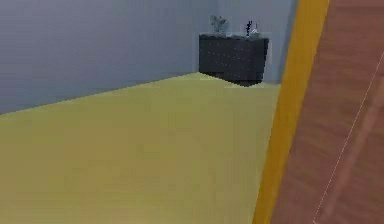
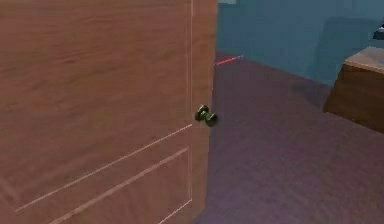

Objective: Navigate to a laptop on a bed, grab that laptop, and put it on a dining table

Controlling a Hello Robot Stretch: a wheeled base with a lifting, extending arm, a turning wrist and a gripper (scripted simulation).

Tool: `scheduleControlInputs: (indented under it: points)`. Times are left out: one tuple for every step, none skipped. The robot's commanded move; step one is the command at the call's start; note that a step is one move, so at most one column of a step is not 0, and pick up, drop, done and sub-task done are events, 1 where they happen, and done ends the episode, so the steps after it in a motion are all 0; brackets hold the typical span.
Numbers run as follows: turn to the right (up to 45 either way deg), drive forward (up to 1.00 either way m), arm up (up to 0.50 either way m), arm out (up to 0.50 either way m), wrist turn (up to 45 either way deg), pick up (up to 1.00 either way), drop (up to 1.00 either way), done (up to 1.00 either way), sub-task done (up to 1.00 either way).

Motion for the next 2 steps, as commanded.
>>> scheduleControlInputs:
  points:
    - [-30.0, 0.0, 0.0, 0.0, 0.0, 0.0, 0.0, 0.0, 0.0]
    - [0.0, 0.05, 0.0, 0.0, 0.0, 0.0, 0.0, 0.0, 0.0]
